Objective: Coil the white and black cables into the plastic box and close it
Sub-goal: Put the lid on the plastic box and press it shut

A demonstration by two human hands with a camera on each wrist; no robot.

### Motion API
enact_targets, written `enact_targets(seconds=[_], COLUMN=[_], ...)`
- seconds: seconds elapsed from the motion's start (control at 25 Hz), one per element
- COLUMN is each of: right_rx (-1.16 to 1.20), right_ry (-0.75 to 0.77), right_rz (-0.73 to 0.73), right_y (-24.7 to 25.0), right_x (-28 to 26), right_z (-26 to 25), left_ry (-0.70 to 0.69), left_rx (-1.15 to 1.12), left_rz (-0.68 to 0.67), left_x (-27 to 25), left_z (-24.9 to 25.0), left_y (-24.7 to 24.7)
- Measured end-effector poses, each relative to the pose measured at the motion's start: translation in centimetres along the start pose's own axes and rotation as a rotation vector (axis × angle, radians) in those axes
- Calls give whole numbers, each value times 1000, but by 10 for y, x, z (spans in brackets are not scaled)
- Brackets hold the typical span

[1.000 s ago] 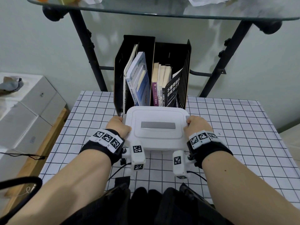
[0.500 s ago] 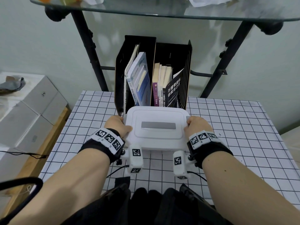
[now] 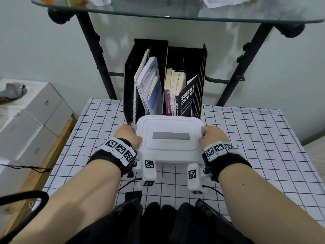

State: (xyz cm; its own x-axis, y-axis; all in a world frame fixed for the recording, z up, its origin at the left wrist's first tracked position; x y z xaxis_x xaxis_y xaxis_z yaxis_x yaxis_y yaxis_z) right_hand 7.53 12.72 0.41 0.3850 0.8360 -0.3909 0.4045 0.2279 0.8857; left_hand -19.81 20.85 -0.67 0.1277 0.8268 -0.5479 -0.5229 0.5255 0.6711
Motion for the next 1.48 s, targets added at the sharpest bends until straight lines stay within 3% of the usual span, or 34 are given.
enact_targets(seconds=[1.48], right_rx=[-25], right_ry=[17], right_rz=[-5], right_y=[5], right_x=[-3], right_z=[-5], left_ry=[31], left_rx=[64], left_rz=[9], left_x=[-7], left_z=[12], left_y=[4])
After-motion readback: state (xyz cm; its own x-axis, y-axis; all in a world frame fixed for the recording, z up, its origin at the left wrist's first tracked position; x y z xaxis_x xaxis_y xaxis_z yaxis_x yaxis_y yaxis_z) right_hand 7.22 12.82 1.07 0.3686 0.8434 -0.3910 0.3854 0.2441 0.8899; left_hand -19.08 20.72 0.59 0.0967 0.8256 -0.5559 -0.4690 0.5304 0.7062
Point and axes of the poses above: each hand's wrist, its own x-axis towards the middle knuckle, its own y-axis out of the back of the hand, z = x × y, the point moved 5 cm from there along x, towards the middle knuckle, and after that the axes turned 13 degrees about -z, right-handed, at the moved point
